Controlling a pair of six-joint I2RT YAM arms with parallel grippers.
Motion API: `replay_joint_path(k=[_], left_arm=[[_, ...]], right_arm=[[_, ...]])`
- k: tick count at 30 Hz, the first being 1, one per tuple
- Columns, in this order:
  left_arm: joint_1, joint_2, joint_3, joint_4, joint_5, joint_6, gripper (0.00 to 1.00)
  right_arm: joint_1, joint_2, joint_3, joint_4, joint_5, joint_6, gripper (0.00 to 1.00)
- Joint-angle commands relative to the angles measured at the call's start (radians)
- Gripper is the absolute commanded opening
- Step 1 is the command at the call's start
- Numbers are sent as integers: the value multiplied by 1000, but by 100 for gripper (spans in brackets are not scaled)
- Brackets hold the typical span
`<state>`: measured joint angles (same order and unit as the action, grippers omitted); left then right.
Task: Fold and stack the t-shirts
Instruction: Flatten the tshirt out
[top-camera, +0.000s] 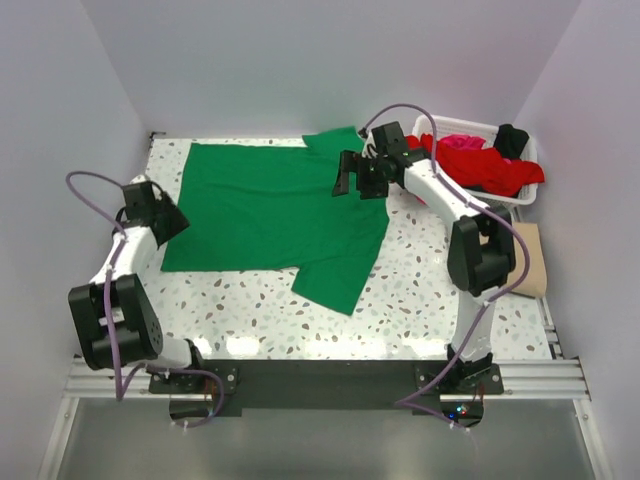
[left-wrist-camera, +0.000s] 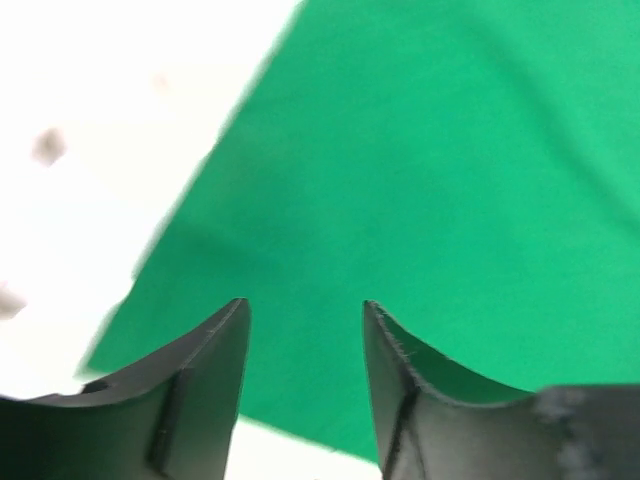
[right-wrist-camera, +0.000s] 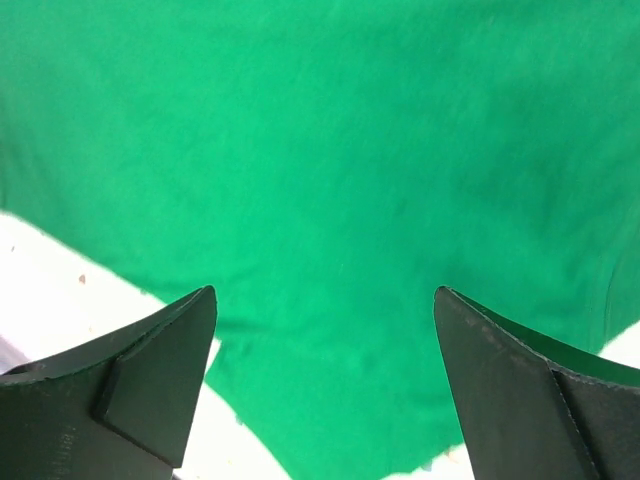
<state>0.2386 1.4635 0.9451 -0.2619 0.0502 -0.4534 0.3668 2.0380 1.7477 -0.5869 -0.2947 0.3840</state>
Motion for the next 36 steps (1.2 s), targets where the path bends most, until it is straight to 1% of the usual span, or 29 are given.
replay_joint_path(k=[1, 4, 7, 10, 11, 19, 25, 36], left_arm=[[69, -83, -89, -63, -96, 8, 52], [114, -126, -140, -69, -110, 25, 50], [155, -137, -169, -63, -116, 32, 47], [172, -134, -187, -59, -125, 38, 42], [174, -131, -192, -60, -137, 39, 42], [200, -101, -227, -57, -164, 55, 39], [215, -57, -236, -10, -130, 47, 39], [215, -11, -249, 27, -124, 55, 37]], right_arm=[[-3, -111, -88, -22, -56, -30, 92], [-3, -179, -154, -31, -55, -46, 92], [-5, -229, -194, -53, -44, -69, 91], [-5, -257, -212, -67, -35, -83, 91], [-5, -263, -217, -64, -37, -82, 91], [-5, -275, -232, -56, -54, -60, 91], [-5, -279, -232, -70, -46, -66, 90], [-5, -295, -277, -106, -38, -89, 89]])
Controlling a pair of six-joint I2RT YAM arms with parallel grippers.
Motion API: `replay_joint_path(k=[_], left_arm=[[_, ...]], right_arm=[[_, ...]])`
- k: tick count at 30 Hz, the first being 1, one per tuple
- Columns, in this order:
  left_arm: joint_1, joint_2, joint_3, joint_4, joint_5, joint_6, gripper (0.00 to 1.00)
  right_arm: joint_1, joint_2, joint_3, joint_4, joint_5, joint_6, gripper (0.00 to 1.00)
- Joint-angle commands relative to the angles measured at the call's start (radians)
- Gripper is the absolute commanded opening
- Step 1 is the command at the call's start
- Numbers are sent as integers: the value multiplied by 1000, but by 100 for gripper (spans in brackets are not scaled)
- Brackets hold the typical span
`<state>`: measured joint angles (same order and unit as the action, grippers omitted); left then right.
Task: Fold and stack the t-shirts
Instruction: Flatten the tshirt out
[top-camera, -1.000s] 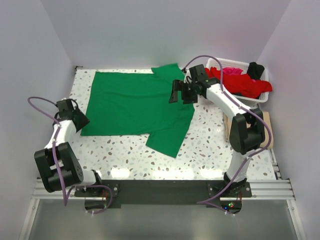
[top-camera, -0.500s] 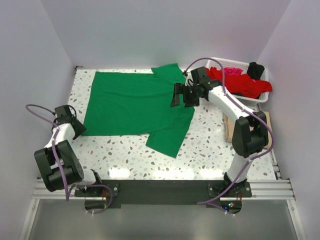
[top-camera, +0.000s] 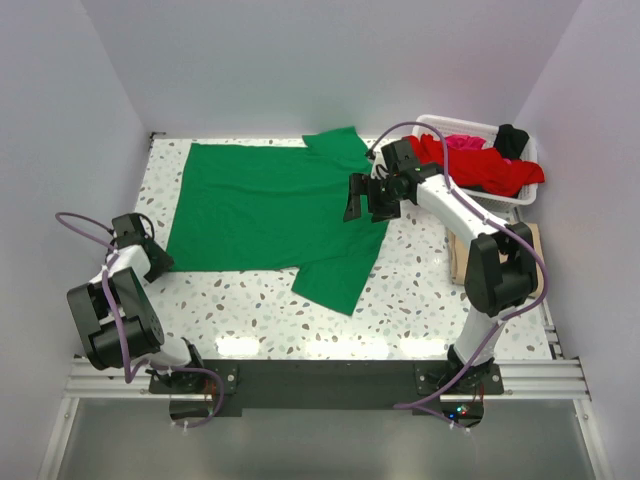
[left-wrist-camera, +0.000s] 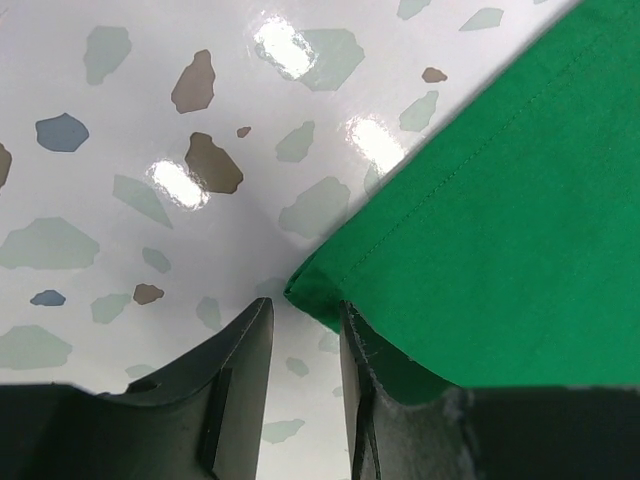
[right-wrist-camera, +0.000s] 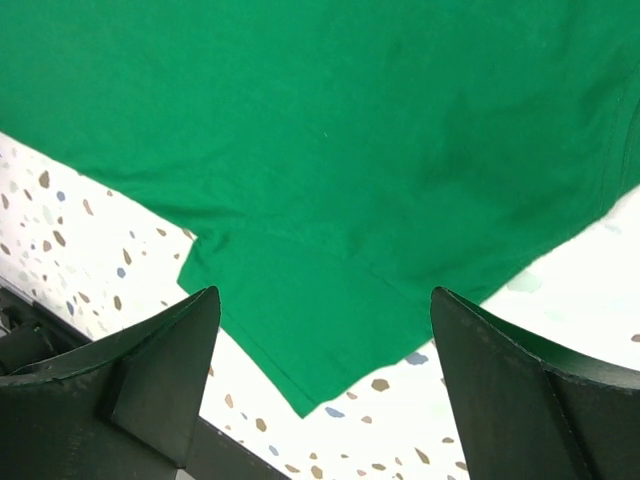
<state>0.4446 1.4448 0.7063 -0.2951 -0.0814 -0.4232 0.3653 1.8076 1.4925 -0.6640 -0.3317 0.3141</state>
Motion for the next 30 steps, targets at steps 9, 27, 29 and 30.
replay_joint_path(k=[9, 27, 29, 30], left_arm=[[9, 43, -15, 108, 25, 24, 36], [9, -41, -5, 22, 54, 115, 0], [8, -50, -5, 17, 61, 130, 0], [9, -55, -5, 14, 68, 144, 0]], right_arm=[[-3, -109, -80, -34, -1, -20, 88], [185, -247, -300, -180, 37, -86, 76], [210, -269, -380, -171, 34, -55, 74], [227, -287, -408, -158, 33, -44, 73]])
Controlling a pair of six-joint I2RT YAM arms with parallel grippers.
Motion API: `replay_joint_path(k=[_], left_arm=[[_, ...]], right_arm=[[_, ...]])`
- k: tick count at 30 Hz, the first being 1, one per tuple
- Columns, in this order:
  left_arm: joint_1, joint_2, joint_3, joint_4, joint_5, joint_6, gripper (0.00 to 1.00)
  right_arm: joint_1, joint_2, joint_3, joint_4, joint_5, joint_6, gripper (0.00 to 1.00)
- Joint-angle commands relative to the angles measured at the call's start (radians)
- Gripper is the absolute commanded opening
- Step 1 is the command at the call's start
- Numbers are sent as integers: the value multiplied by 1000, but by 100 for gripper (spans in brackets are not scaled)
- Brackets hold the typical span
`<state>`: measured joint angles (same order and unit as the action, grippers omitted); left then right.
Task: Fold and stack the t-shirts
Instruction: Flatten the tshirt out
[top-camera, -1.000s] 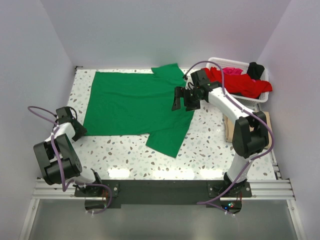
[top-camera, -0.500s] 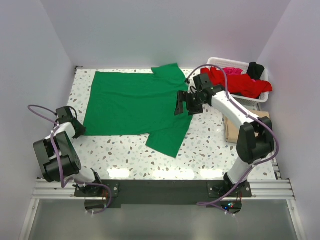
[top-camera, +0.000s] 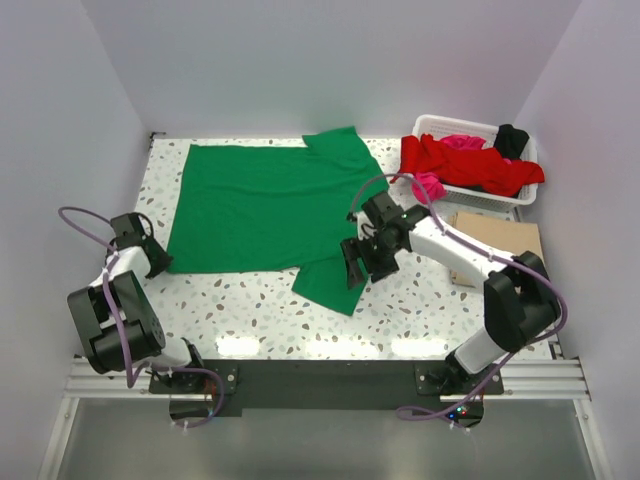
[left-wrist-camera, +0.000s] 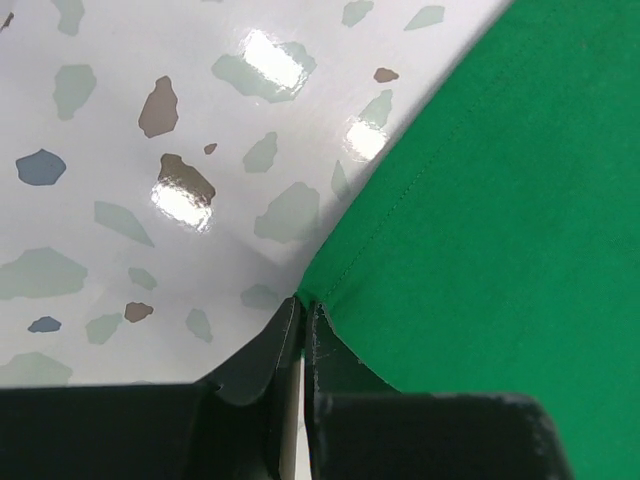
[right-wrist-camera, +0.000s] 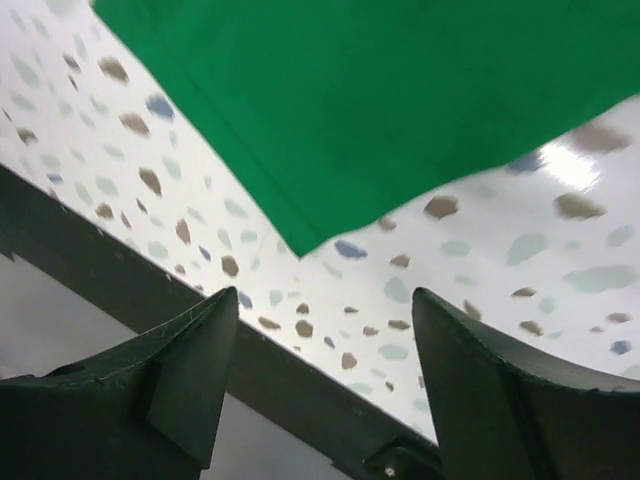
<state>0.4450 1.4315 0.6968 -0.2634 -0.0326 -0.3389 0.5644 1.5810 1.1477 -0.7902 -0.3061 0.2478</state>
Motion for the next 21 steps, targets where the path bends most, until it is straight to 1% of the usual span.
replay_joint_path(k=[1, 5, 7, 11, 13, 18, 21], left_arm=[[9, -40, 6, -16, 28, 67, 0], [9, -40, -2, -10, 80, 92, 0], [9, -48, -10, 1, 108, 100, 0], [9, -49, -13, 10, 160, 97, 0], [8, -55, -34, 41, 181, 77, 0], [9, -42, -54, 62, 166, 75, 0], [9, -48, -62, 72, 172, 75, 0]], right_arm=[[35, -71, -118, -26, 5, 42, 71], [77, -98, -212, 31, -16, 106, 68], [95, -95, -245, 91, -27, 154, 65], [121, -82, -261, 146, -11, 232, 62], [130, -85, -281, 196, -4, 281, 61], [181, -66, -279, 242, 58, 349, 59], [206, -33, -258, 232, 111, 375, 58]])
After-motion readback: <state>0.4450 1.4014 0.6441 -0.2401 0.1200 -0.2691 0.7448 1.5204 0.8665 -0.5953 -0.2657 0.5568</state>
